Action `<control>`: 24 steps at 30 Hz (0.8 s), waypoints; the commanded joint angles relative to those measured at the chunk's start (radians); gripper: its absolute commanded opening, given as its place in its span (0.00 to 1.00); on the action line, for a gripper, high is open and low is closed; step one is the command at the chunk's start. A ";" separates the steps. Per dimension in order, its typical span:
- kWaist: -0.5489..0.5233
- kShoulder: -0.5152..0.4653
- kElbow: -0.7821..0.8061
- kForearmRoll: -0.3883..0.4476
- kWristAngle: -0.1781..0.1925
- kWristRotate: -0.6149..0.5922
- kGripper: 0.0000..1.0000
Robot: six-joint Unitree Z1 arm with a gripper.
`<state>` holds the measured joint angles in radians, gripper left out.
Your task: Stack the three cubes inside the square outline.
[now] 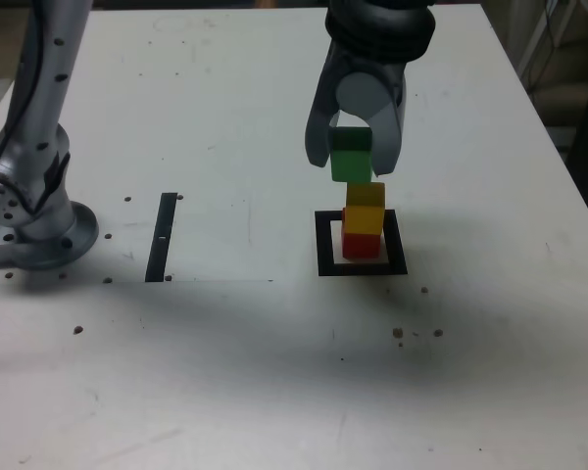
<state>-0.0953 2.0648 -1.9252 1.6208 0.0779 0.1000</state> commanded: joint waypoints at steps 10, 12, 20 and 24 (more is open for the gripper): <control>-0.013 0.049 -0.031 0.016 -0.006 -0.016 0.24; -0.013 0.055 -0.035 0.016 -0.006 -0.016 0.24; -0.015 0.068 -0.035 0.015 -0.009 -0.016 0.48; -0.015 0.069 -0.029 0.014 -0.013 -0.016 0.87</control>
<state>-0.1081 2.1291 -1.9561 1.6211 0.0671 0.0856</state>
